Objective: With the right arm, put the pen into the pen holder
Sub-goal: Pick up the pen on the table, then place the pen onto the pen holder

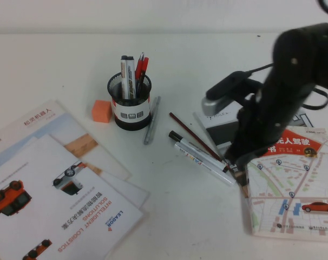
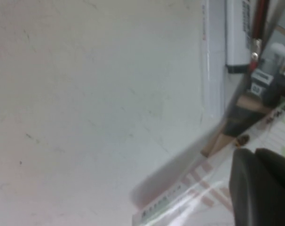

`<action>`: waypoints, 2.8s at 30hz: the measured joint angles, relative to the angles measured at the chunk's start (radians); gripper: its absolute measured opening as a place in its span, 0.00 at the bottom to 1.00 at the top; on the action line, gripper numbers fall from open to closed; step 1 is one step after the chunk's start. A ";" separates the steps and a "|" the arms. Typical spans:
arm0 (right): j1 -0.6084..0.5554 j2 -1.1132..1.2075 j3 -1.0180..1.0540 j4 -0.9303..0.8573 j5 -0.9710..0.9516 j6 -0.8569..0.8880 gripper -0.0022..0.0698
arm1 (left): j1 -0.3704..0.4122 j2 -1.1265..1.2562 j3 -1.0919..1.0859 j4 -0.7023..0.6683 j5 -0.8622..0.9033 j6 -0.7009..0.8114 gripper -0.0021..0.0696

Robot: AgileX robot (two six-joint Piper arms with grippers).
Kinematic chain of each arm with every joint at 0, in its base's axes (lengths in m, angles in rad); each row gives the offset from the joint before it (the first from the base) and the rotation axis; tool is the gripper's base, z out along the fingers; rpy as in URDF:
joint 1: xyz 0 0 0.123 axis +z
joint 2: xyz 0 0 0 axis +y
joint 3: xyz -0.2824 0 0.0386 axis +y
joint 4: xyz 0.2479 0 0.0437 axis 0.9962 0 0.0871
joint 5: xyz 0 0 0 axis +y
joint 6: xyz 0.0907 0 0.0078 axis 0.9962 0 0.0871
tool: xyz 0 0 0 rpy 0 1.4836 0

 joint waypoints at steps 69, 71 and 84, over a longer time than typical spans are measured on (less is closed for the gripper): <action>0.084 0.163 -0.212 0.315 -0.516 -0.092 0.19 | 0.000 0.000 0.000 0.000 0.000 0.000 0.03; 0.093 0.134 -0.165 0.317 -0.624 -0.092 0.19 | 0.000 0.000 0.000 0.000 0.000 0.000 0.03; 0.098 0.158 -0.122 -0.510 -1.561 0.912 0.19 | 0.000 0.000 0.000 0.000 0.000 0.000 0.03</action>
